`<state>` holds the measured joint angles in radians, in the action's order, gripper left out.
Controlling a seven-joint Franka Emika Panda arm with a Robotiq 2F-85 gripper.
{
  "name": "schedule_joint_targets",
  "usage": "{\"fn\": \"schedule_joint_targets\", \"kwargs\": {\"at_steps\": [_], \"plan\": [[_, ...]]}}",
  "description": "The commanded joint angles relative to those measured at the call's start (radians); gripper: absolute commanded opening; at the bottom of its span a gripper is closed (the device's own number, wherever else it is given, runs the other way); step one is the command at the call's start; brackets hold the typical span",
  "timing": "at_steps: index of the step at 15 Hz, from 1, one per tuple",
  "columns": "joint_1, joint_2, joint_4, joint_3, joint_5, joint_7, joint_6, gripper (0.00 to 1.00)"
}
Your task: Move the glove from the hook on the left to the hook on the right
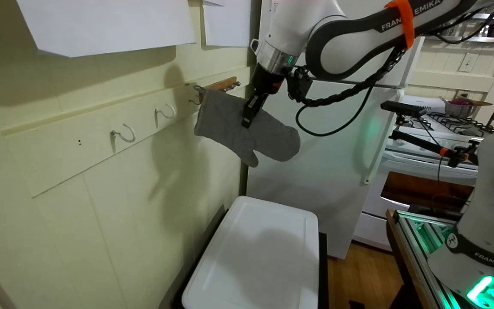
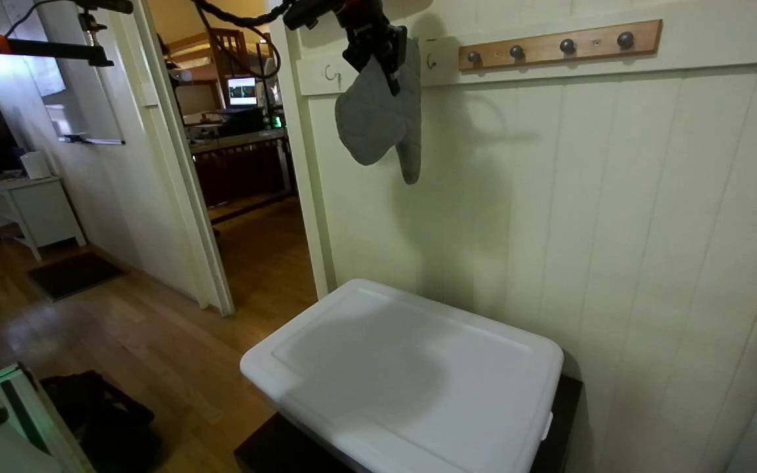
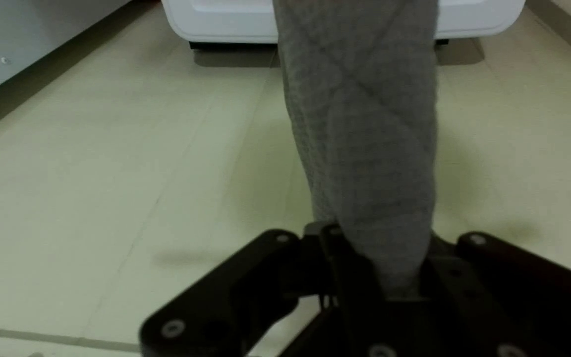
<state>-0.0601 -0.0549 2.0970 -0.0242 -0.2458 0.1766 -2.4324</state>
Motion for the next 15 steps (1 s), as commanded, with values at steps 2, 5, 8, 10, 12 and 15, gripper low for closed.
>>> {"fn": "schedule_joint_targets", "kwargs": {"at_steps": [2, 5, 8, 10, 12, 15], "plan": [[0.010, 0.054, -0.088, 0.022, 0.006, -0.027, 0.086, 0.03], [0.010, 0.071, -0.117, 0.031, 0.000, -0.028, 0.114, 0.03], [0.012, 0.096, -0.150, 0.036, 0.003, -0.045, 0.147, 0.03], [0.015, 0.114, -0.173, 0.035, 0.013, -0.071, 0.171, 0.03], [0.017, 0.128, -0.189, 0.033, 0.025, -0.117, 0.189, 0.03], [0.022, 0.145, -0.204, 0.032, 0.019, -0.158, 0.214, 0.03]]}}
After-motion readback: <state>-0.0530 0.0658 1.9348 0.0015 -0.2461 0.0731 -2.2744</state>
